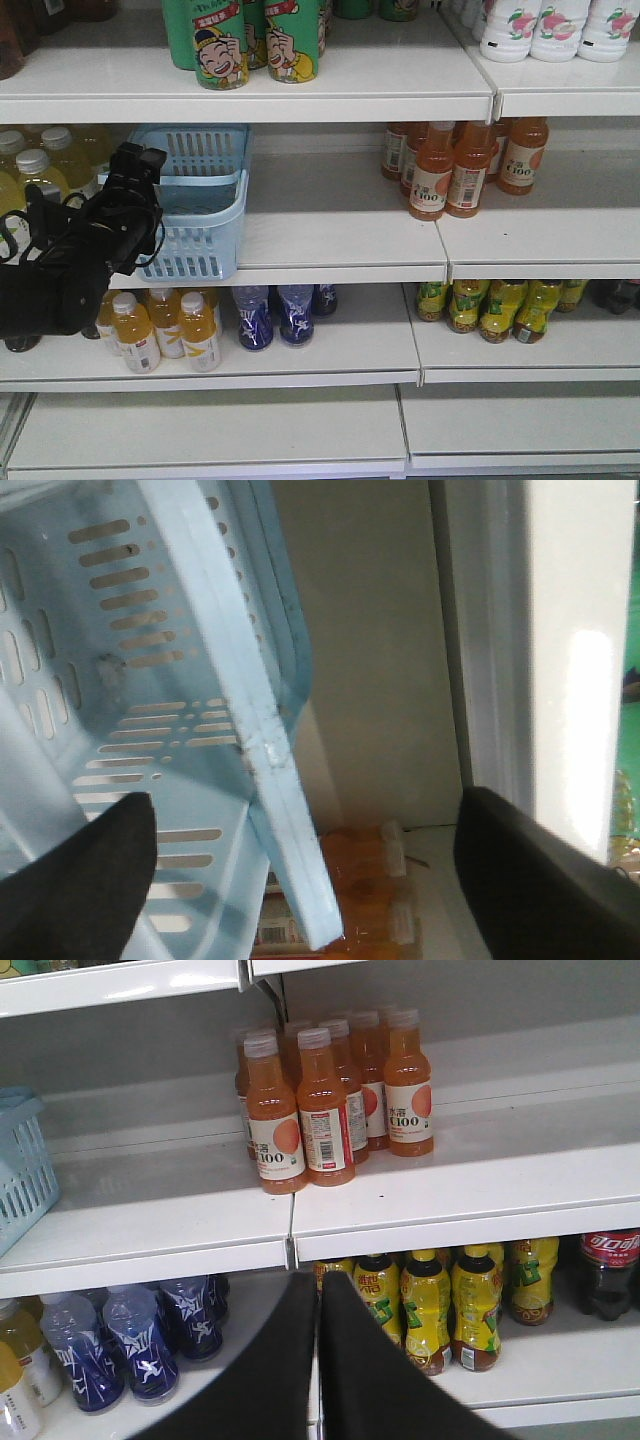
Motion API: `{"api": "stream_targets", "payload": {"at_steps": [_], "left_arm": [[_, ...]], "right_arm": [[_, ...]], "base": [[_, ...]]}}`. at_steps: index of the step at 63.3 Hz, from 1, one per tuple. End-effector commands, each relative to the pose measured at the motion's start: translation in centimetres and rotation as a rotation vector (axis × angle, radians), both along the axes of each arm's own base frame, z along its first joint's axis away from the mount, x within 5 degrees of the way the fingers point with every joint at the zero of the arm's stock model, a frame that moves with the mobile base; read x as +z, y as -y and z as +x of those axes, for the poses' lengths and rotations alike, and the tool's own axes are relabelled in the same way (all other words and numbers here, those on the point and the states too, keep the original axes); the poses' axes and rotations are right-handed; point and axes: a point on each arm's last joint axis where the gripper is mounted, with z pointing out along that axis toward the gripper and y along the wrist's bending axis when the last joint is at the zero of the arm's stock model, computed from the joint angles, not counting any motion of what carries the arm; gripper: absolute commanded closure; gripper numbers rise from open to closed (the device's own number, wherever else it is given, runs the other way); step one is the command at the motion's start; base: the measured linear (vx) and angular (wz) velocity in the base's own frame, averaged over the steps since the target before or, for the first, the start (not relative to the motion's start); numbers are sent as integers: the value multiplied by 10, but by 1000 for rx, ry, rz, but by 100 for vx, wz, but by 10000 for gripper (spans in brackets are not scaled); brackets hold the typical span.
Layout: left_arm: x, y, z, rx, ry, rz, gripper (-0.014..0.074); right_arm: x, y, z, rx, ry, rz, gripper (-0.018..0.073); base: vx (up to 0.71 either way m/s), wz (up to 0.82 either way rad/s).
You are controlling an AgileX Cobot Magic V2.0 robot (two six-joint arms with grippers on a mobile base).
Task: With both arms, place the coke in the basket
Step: 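Reach the left gripper to the light-blue basket's handle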
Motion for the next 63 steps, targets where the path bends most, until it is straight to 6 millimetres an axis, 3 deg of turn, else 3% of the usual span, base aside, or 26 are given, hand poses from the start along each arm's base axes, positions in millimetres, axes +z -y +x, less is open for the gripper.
{"api": "stream_targets", "payload": {"at_steps": [1, 28, 48, 63], "left_arm": [[30, -3, 4, 21, 158, -37, 11], [20, -8, 9, 41, 169, -69, 11], [35, -1, 32, 7, 194, -53, 11], [31, 1, 41, 6, 186, -55, 57]], "right_arm": [[4, -1, 0, 14, 79, -18, 564], [4, -1, 0, 14, 79, -18, 564], [4, -1, 0, 14, 79, -18, 564], [4, -1, 0, 14, 79, -18, 564]], "base": [[0, 0], [0, 0], [0, 0], [0, 0]]}}
